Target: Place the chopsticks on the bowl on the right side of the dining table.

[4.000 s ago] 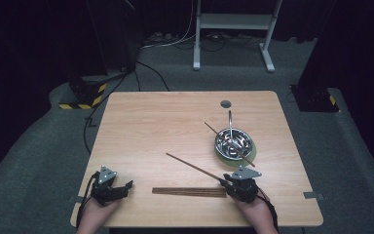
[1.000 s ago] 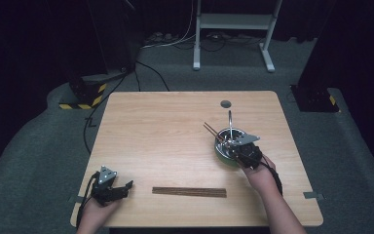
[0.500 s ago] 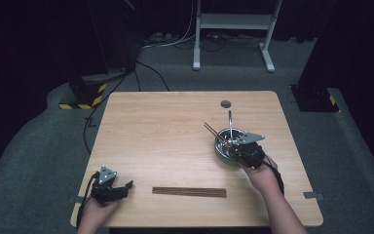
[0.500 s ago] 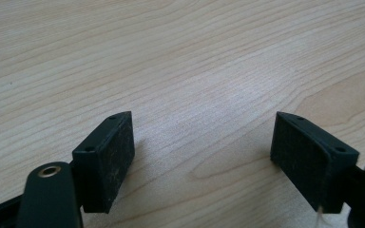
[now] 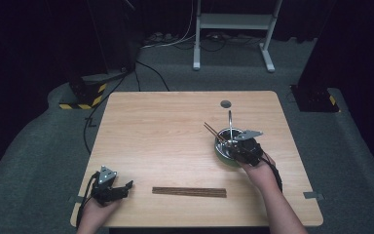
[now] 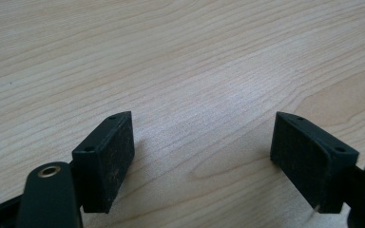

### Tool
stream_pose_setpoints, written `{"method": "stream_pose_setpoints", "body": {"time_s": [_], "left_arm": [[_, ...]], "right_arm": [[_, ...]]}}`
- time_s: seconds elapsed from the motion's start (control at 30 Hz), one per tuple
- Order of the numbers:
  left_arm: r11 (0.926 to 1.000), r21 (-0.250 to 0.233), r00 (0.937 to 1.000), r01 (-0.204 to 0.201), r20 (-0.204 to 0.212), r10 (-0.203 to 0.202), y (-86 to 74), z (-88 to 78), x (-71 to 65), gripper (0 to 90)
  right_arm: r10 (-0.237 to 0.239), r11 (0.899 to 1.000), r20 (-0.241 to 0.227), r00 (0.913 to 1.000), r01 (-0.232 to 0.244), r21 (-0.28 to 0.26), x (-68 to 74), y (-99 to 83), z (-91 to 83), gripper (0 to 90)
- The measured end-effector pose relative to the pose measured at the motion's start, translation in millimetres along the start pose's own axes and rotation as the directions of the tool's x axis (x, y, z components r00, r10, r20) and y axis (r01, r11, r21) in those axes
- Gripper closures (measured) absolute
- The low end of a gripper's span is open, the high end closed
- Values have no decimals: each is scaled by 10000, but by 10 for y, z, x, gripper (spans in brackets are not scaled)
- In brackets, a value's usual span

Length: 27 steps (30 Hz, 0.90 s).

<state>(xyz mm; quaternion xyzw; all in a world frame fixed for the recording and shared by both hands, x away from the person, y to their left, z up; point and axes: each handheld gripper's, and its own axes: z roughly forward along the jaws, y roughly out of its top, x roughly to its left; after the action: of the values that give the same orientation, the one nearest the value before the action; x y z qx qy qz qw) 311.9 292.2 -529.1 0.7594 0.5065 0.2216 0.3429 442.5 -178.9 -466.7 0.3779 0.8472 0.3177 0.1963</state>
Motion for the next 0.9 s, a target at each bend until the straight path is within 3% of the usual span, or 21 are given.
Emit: {"method": "stream_pose_setpoints", "body": {"time_s": [0.2,0.53,0.9], "left_arm": [[10000,-8,10000,20,-8,-20,-1,0,-1,226],[10000,-1,10000,13,6,-13,0,0,0,226],[10000,-26,10000,13,15,-13,-1,2,0,226]], "right_arm": [[-119,9999,-45,9999,119,70,-2,-29,-6,768],[-532,9986,-283,9982,532,6,25,-29,-27,772],[-522,9986,-430,9977,516,-128,62,-46,-23,772]]}}
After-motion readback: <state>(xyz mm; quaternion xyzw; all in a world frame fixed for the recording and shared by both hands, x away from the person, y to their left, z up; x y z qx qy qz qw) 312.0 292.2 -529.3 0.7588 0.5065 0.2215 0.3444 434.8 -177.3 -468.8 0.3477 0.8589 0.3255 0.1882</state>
